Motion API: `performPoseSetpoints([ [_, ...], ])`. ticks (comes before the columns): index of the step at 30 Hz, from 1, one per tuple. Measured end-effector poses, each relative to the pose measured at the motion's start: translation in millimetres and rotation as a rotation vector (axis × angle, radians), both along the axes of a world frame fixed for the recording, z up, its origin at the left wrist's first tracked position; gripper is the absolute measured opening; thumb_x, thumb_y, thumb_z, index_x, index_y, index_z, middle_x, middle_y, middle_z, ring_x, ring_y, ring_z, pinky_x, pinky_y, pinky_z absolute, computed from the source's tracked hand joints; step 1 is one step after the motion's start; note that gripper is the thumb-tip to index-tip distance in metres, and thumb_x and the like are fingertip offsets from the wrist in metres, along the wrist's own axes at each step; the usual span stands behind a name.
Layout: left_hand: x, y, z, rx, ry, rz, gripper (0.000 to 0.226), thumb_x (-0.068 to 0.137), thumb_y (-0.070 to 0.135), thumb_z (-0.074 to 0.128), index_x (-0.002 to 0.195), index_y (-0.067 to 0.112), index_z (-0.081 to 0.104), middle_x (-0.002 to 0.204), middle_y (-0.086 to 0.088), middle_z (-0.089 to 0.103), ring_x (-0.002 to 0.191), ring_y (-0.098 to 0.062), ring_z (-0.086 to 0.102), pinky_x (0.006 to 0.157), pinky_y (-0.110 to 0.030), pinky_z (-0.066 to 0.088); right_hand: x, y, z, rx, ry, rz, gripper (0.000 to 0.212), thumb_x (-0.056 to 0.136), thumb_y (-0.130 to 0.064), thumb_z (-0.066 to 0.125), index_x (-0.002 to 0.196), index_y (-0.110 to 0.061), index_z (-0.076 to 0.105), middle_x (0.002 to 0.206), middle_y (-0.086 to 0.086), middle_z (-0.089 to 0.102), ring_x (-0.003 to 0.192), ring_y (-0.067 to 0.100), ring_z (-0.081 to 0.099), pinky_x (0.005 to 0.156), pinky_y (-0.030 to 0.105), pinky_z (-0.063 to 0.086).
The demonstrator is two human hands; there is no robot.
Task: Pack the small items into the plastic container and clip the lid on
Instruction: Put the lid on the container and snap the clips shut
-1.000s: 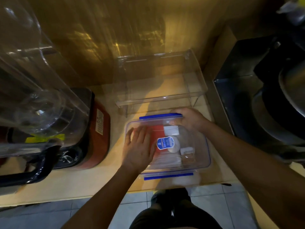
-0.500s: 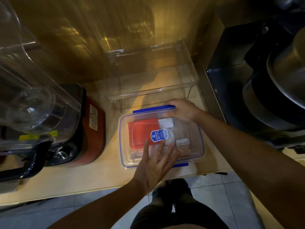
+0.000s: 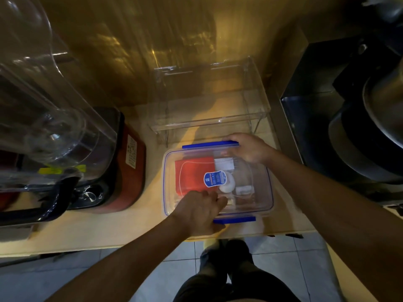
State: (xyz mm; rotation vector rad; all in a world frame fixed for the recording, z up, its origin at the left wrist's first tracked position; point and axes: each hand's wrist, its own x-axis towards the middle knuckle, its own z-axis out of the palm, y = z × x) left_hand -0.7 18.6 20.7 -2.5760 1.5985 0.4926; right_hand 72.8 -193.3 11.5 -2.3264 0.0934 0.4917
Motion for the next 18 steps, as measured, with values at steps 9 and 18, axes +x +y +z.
performPoseSetpoints([
  [9, 22, -22, 14, 0.156, 0.066, -0.261, 0.039, 0.092, 0.038, 0.050, 0.105, 0.002, 0.058, 0.096, -0.019, 0.069, 0.083, -0.035, 0.062, 0.066, -0.031, 0.040, 1, 1, 2, 0.068, -0.038, -0.006, 0.043, 0.077, -0.031, 0.073, 0.116, -0.015, 0.065, 0.115, 0.008, 0.068, 0.105, 0.023, 0.062, 0.096, 0.045, 0.049],
  [18, 24, -23, 17, 0.165, 0.125, -0.272, 0.040, 0.093, 0.039, 0.049, 0.112, 0.004, 0.056, 0.104, -0.017, 0.068, 0.090, -0.030, 0.061, 0.074, -0.032, 0.044, 4, 1, -3, 0.047, -0.061, 0.011, 0.040, 0.079, -0.031, 0.071, 0.115, -0.015, 0.065, 0.115, 0.005, 0.066, 0.105, 0.021, 0.060, 0.094, 0.041, 0.050],
])
